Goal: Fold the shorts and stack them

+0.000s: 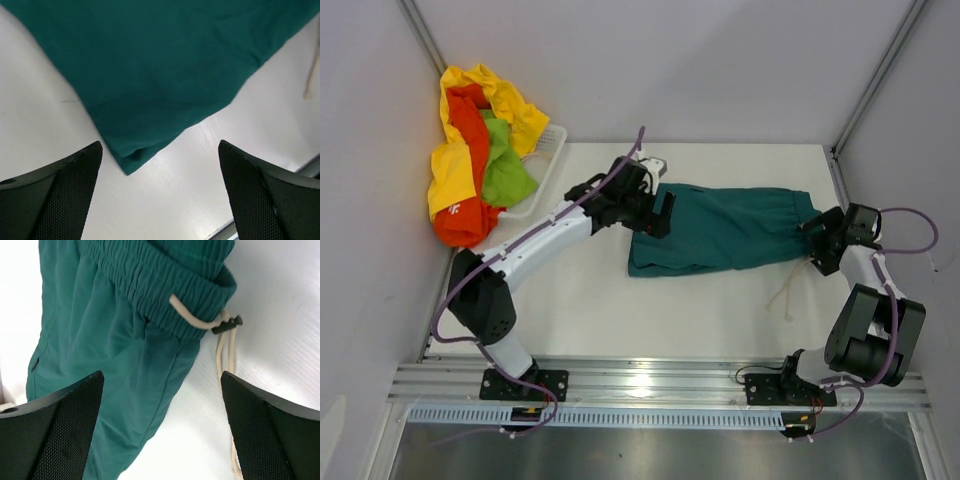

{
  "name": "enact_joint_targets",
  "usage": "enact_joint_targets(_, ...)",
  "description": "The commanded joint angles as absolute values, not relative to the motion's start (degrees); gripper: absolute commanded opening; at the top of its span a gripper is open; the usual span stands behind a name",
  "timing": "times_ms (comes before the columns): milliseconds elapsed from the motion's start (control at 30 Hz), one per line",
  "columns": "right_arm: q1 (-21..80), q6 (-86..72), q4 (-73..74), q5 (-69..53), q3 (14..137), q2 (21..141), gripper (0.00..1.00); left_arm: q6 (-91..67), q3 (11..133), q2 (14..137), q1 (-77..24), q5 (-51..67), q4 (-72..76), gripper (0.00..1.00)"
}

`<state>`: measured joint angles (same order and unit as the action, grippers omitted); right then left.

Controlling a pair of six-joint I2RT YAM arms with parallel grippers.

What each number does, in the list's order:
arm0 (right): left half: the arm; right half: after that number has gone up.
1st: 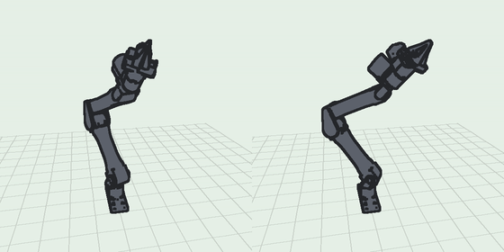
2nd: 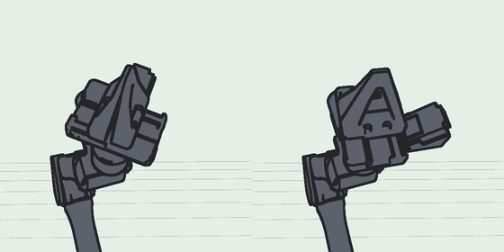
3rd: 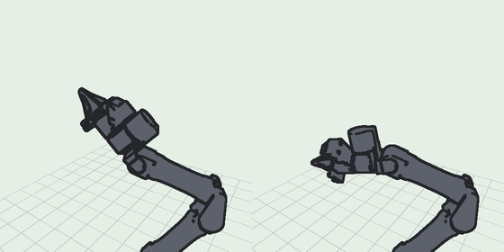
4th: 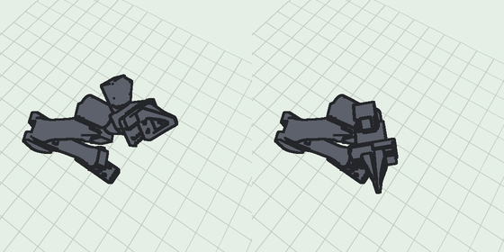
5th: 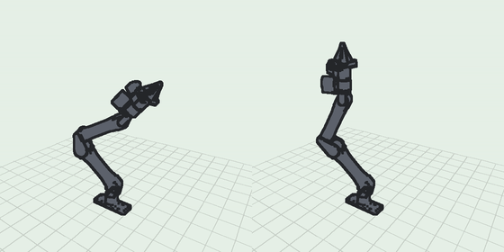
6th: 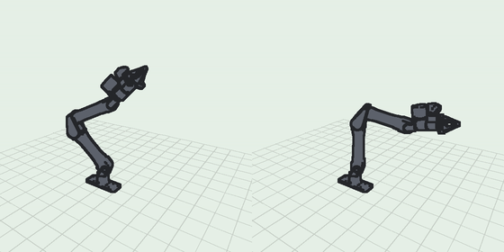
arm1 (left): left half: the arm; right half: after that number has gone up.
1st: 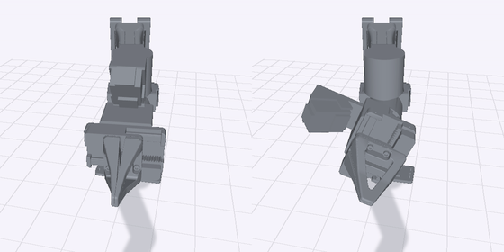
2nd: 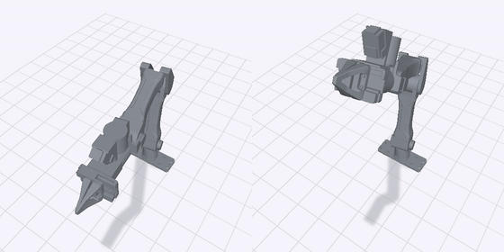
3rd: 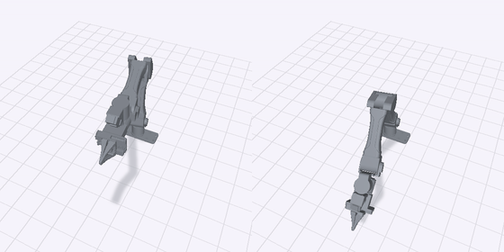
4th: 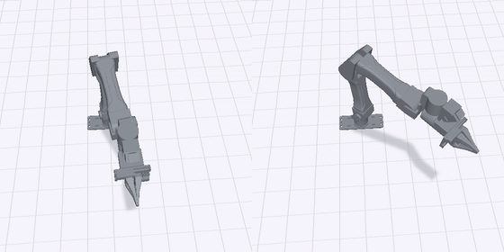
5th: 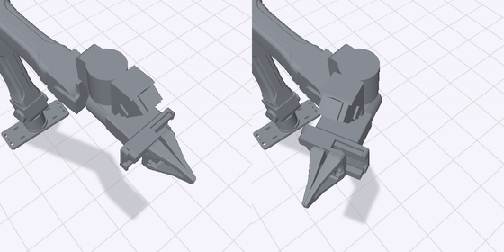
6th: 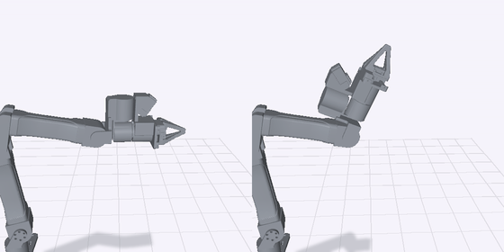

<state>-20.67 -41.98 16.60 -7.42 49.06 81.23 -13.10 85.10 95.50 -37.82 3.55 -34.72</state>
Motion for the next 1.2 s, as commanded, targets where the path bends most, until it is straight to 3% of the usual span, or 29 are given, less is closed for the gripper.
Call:
enact_joint_targets(0, -21.18, -42.71, 8.79, -10.9, 46.32, 77.43, 0.99, -16.69, 84.47, 96.41, -39.64, 5.79, -27.0, 0.98)
enact_joint_targets(400, -23.73, -49.22, -5.52, -12.48, 40.34, 83.05, 0.99, -21.62, 88.86, 108.28, -41.13, 8.44, -21.45, 0.95)
enact_joint_targets(867, -23.47, -52.03, -16.52, -10.02, 40.43, 93.16, 0.93, -26.19, 69.44, 104.24, -42.36, 12.22, -13.53, 0.89)
enact_joint_targets(933, -22.86, -52.21, -16.52, -9.23, 41.22, 94.92, 0.92, -25.58, 69.34, 105.55, -42.1, 12.83, -13.89, 0.86)
enact_joint_targets(1167, -21.71, -53.35, -18.81, -7.82, 42.89, 99.75, 0.86, -25.14, 67.95, 108.46, -41.92, 13.98, -15.38, 0.63)
